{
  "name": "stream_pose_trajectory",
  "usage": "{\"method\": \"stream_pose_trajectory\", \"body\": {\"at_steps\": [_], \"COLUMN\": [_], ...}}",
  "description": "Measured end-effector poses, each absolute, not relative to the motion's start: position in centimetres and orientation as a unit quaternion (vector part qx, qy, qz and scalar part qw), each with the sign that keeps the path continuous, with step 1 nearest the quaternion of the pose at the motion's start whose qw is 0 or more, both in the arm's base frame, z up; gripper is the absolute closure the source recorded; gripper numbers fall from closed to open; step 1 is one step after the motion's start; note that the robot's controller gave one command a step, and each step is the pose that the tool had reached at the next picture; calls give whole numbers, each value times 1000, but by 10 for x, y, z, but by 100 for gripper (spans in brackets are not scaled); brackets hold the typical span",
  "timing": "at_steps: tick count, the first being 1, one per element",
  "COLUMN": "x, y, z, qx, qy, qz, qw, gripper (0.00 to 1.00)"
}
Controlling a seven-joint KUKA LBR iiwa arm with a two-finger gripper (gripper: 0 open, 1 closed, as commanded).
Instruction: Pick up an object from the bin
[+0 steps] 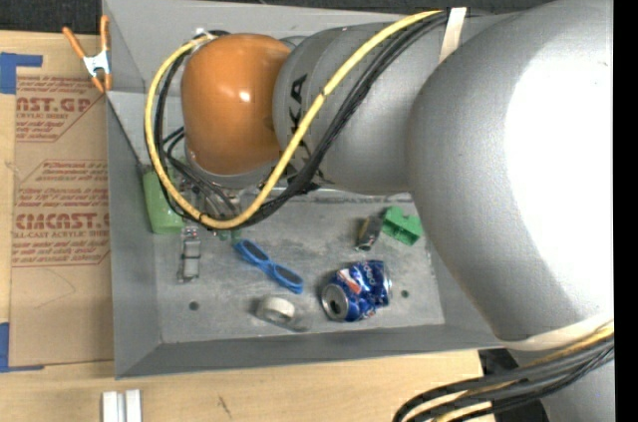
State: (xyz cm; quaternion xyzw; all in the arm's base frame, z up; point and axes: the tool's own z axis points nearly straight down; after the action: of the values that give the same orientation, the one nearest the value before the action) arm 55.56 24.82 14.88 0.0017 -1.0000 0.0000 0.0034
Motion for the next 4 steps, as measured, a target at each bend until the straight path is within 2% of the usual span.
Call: {"method": "stream_pose_trajectory", "body": {"at_steps": [1,2,3,4], "x": [585,530,531,544], "y": [171,123,125,114], "z": [150,76,79,172], "qx": [-87,-184,-183,-180], "qy": [-996,-983,-983,-984], "qz": [1,1,-1,-2], "qw": [-1,3,1,-4], "gripper": [0,0,100,100]}}
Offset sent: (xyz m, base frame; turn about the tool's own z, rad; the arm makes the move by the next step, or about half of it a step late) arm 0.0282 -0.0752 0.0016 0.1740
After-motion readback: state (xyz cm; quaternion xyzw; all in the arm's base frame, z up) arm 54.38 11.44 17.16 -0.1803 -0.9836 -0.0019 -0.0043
